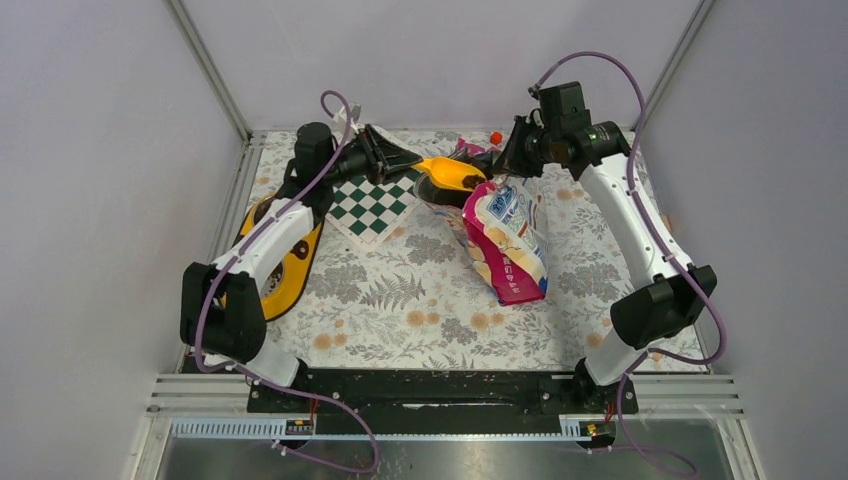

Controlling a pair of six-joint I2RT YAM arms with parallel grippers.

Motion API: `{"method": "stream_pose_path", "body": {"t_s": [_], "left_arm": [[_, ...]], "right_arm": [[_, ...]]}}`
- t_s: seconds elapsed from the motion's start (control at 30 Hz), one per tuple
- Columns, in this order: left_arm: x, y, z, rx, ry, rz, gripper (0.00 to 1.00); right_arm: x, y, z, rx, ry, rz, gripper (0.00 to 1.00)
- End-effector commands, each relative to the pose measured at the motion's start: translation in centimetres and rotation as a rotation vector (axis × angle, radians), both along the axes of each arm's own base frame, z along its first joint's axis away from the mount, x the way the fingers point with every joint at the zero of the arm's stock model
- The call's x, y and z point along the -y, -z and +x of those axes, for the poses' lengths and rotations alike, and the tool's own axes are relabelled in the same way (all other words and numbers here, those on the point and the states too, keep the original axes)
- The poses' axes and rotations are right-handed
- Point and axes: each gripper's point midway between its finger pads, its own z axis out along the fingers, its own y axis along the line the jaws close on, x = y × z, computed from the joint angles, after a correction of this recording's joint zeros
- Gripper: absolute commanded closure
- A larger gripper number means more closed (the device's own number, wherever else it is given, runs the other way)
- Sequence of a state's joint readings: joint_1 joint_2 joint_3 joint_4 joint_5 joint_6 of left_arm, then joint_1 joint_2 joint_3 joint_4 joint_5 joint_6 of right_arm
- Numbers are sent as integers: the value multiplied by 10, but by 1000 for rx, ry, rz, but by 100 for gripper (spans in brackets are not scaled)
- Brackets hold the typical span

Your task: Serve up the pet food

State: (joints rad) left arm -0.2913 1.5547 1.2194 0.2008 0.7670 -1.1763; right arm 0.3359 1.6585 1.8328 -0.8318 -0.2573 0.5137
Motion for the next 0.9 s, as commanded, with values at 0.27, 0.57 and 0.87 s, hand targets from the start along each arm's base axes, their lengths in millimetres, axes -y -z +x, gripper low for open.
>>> {"method": "stream_pose_path", "body": {"t_s": [0.27,0.57,0.87], "left_arm": [[-33,-52,-14,121,9,-166,100],[-45,-62,-15,133,0,-242,100],[-56,-105,-31,184,-4,-389,100]], "right_arm": [[1,-71,-1,191,0,142,100],[6,-71,-3,192,9,140,100],[8,-72,-3,195,19,139,100]]}}
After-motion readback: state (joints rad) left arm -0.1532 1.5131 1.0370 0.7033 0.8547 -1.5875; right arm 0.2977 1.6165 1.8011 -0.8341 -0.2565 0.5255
